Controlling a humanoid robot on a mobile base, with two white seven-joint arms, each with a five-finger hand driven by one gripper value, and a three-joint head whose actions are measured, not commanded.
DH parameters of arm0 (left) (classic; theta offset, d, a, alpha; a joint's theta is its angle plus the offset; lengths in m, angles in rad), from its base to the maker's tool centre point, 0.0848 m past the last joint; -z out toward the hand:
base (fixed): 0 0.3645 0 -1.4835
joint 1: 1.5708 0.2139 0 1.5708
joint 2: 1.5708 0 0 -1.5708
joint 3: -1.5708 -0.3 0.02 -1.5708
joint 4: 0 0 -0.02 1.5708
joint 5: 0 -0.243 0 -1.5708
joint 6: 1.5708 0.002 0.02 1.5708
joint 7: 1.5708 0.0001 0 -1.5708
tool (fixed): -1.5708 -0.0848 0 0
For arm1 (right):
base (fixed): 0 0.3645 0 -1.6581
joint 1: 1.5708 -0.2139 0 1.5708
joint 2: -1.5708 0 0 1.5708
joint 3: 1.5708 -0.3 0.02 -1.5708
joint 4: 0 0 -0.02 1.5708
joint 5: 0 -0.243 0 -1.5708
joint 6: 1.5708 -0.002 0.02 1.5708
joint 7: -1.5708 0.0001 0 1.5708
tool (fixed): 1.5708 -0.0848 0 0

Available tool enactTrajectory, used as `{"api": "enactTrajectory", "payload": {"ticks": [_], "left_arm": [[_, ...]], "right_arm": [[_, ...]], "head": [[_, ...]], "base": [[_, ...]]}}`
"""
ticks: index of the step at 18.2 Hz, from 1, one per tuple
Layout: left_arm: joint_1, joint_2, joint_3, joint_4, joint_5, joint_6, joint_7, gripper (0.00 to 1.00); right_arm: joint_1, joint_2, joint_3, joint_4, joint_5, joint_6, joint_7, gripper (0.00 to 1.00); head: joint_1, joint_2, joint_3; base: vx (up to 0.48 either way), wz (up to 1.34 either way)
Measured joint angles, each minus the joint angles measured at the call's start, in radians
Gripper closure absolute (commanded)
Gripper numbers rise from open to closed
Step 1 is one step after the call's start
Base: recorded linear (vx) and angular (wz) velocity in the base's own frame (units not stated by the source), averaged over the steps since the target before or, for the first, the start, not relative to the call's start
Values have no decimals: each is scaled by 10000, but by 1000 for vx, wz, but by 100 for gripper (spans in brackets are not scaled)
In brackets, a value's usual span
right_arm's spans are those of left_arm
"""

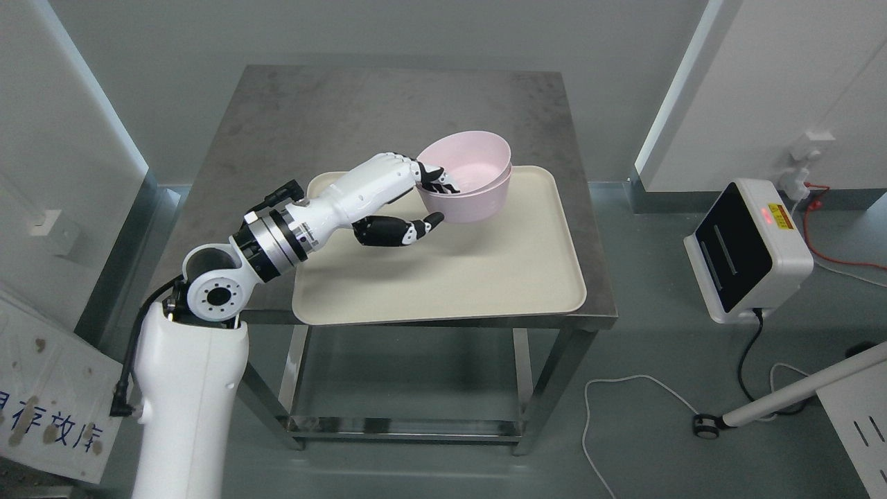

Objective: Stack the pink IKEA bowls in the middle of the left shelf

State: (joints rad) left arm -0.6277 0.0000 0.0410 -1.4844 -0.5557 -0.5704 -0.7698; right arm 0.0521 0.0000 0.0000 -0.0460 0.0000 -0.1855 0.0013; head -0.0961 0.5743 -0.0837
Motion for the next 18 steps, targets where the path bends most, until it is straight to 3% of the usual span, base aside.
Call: {"api": "enactTrajectory", "payload": {"ticks": [18], "left_arm": [[305,0,654,-923,259,-49,26,98]], "right_arm": [[0,0,0,0,0,0,25,0]], "head": [[0,0,0]], "base": [[0,0]]}}
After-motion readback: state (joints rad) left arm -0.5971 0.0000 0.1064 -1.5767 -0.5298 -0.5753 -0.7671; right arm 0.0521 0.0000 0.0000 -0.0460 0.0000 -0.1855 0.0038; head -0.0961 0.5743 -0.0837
